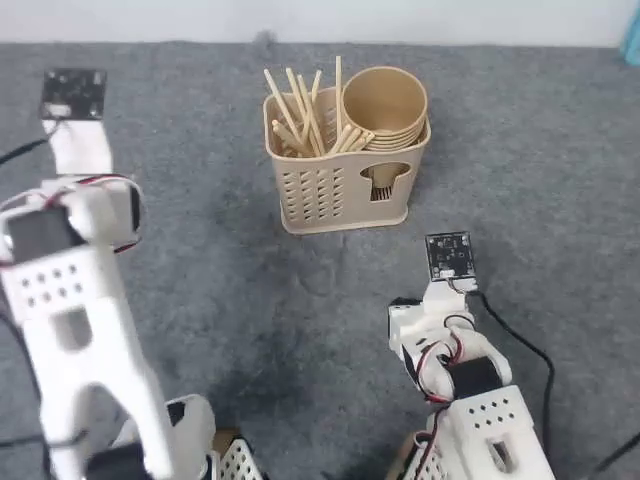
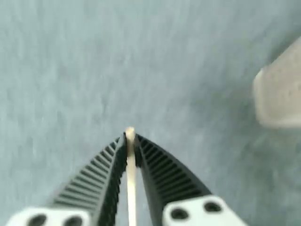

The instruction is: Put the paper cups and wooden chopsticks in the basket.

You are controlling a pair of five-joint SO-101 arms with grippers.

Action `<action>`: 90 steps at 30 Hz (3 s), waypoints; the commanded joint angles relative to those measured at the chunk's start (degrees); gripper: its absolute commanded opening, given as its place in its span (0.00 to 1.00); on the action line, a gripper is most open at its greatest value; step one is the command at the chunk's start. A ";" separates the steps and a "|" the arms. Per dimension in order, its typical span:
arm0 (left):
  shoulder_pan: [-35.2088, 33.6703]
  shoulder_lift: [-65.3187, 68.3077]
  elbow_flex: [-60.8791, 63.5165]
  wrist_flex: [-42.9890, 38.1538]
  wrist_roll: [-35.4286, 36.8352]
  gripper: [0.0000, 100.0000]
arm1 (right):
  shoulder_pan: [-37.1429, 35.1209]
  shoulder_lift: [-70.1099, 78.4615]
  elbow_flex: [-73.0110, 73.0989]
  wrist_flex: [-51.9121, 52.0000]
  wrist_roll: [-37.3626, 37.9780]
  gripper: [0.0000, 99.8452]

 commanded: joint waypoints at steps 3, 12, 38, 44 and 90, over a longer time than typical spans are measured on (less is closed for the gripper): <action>9.76 -7.03 -2.24 -6.95 8.35 0.01 | 0.48 -1.10 -0.18 -1.27 -0.35 0.01; 15.82 -7.47 -12.44 -28.75 22.59 0.01 | 0.48 -1.10 -0.18 -1.71 -0.35 0.01; 26.73 5.36 -14.99 -50.64 23.21 0.01 | 0.57 -1.01 -0.09 -2.95 -0.35 0.01; 26.73 10.55 -14.99 -44.75 23.12 0.01 | 1.01 -1.01 -0.09 -3.12 -0.35 0.01; 12.40 -53.80 55.52 -36.75 21.80 0.01 | 8.04 -30.46 -0.18 25.36 7.21 0.01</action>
